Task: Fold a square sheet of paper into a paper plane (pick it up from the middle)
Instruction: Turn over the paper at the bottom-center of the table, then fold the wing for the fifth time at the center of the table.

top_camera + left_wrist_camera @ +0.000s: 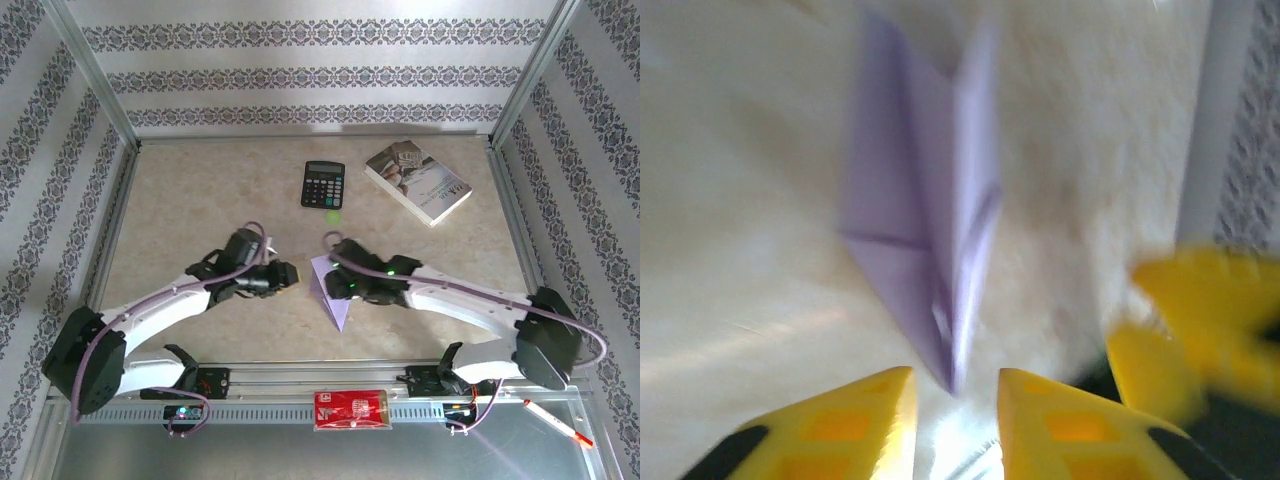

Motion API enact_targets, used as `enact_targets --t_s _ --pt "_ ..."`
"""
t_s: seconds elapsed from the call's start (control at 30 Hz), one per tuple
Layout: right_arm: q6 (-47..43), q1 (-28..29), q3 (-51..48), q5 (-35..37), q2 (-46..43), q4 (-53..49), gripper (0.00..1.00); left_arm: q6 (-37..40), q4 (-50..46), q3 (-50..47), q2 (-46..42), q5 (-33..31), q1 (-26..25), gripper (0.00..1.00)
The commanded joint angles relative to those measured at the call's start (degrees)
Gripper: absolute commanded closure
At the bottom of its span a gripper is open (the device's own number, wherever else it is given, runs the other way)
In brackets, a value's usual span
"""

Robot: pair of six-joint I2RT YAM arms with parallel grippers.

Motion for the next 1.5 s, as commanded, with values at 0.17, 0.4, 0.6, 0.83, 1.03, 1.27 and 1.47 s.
enact_targets --t_s 0.17,0.4,0.6,0.83,1.03,1.27,1.47 --pt "-3.24 -14.37 -8.32 -12.06 -5.17 6.47 0.49 -6.36 13.26 8.05 20.69 3.32 -10.84 0.91" --pt "-4.17 -14.93 -8.52 -12.72 -4.31 4.94 0.49 0.03 10.08 9.45 27.28 9.14 -5.08 0.96" --pt "-5.20 -18.54 -9.23 -21.21 -3.67 7.42 0.45 9.93 5.10 13.20 32.68 15.90 0.65 0.96" --pt "-1.81 -20.94 -7.22 -25.29 3.92 12.67 0.41 17.83 -0.25 16.24 36.64 19.36 3.15 0.96" --pt "-1.55 -23.62 -5.87 -28.20 12.08 18.94 0.40 25.36 -8.89 20.28 37.87 18.97 4.23 0.96" --pt "-0.65 -24.44 -5.05 -33.45 18.51 26.68 0.47 26.41 -9.73 20.91 38.42 18.95 4.58 0.96" --pt "1.05 -24.99 -4.48 -37.77 22.63 31.55 0.64 26.85 -10.28 20.97 38.38 18.58 4.76 0.96"
